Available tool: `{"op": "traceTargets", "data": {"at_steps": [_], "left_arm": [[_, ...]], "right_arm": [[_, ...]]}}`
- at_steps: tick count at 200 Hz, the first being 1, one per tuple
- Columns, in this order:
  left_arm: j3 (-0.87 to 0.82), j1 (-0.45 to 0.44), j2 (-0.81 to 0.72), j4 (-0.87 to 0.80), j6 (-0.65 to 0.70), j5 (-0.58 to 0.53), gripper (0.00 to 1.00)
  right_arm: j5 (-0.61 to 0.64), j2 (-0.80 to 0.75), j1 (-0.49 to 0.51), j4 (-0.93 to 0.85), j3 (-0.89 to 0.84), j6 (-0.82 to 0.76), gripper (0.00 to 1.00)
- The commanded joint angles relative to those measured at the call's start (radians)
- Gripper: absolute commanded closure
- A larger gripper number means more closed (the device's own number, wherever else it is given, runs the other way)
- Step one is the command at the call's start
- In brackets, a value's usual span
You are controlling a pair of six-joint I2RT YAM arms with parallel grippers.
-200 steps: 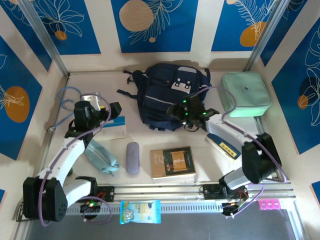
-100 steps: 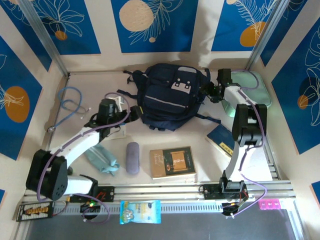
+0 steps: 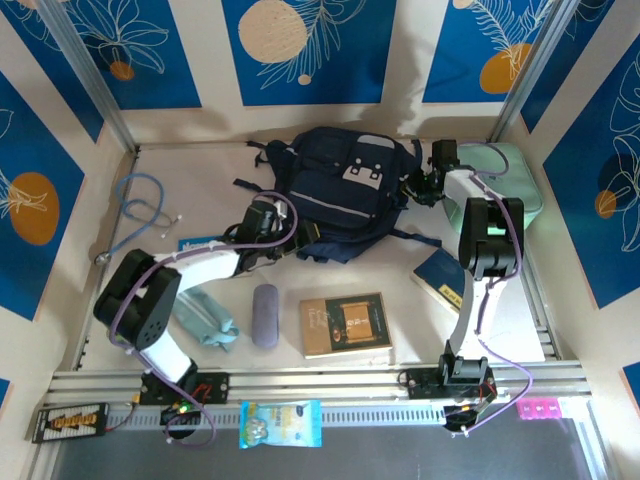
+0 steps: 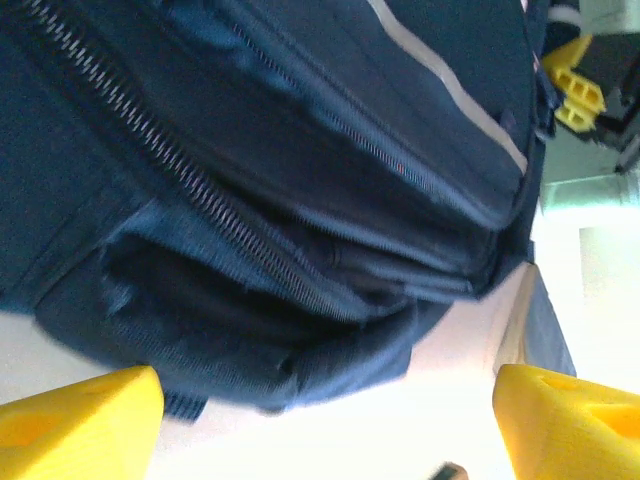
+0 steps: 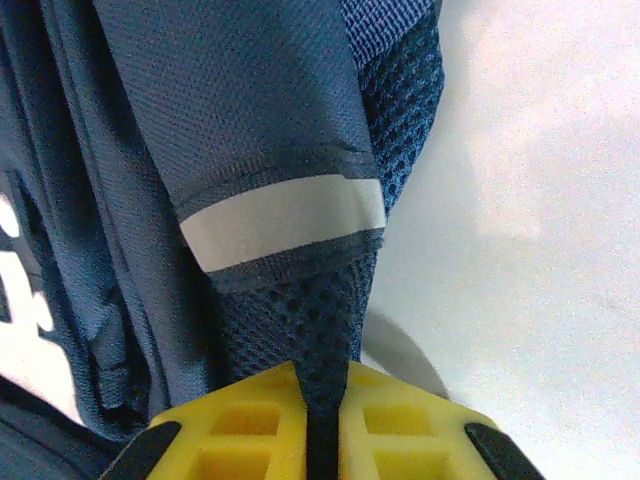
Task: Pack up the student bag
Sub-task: Rotate the student bag at the center of the table, then unzip the student bag at the center of the table.
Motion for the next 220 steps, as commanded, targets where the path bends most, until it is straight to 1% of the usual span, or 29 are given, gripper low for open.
{"op": "traceTargets", "data": {"at_steps": [1,16,42,75,95,106,129,136,147,158,175,193,220], "left_arm": [[0.104,0.022,0.038,-0.084,0.072,-0.082,0.16],[0.134,0.046,0.068,-0.119,0.106,-0.109,0.16],[0.159,0.109,0.126,-0.13,0.146,-0.102,0.16],[0.223,0.202,0.166,-0.183,0.231,-0.1,0.16],[0.278,0.236,0.181,-0.222,0.298,-0.091,0.16],[0.31,0.245,0.18,-0.262,0.334,-0.116,0.16],[0.352,0.258,0.133,-0.376,0.38,-0.218,0.14],[0.358,0.261,0.108,-0.418,0.382,-0.253,0.12],[0.358,0.262,0.071,-0.477,0.381,-0.299,0.11],[0.344,0.26,0.03,-0.51,0.376,-0.299,0.11],[0.297,0.257,-0.025,-0.522,0.344,-0.233,0.11],[0.236,0.226,-0.073,-0.5,0.293,-0.155,0.11],[0.201,0.136,-0.102,-0.498,0.223,-0.145,0.12]], "right_arm": [[-0.05,-0.103,0.022,-0.02,-0.133,0.026,0.87],[-0.084,-0.159,0.043,0.028,-0.224,0.063,0.87],[-0.136,-0.223,0.095,0.107,-0.342,0.135,0.88],[-0.143,-0.301,0.177,0.19,-0.459,0.249,0.88],[-0.142,-0.33,0.216,0.229,-0.495,0.288,0.88],[-0.139,-0.339,0.226,0.245,-0.505,0.297,0.87],[-0.118,-0.378,0.24,0.238,-0.519,0.297,0.79],[-0.092,-0.403,0.247,0.229,-0.531,0.299,0.73],[-0.06,-0.432,0.252,0.223,-0.554,0.307,0.67],[-0.03,-0.461,0.249,0.219,-0.587,0.321,0.62],[-0.022,-0.485,0.232,0.242,-0.63,0.342,0.59],[-0.08,-0.473,0.202,0.288,-0.649,0.357,0.57],[-0.151,-0.413,0.187,0.343,-0.625,0.362,0.55]]}}
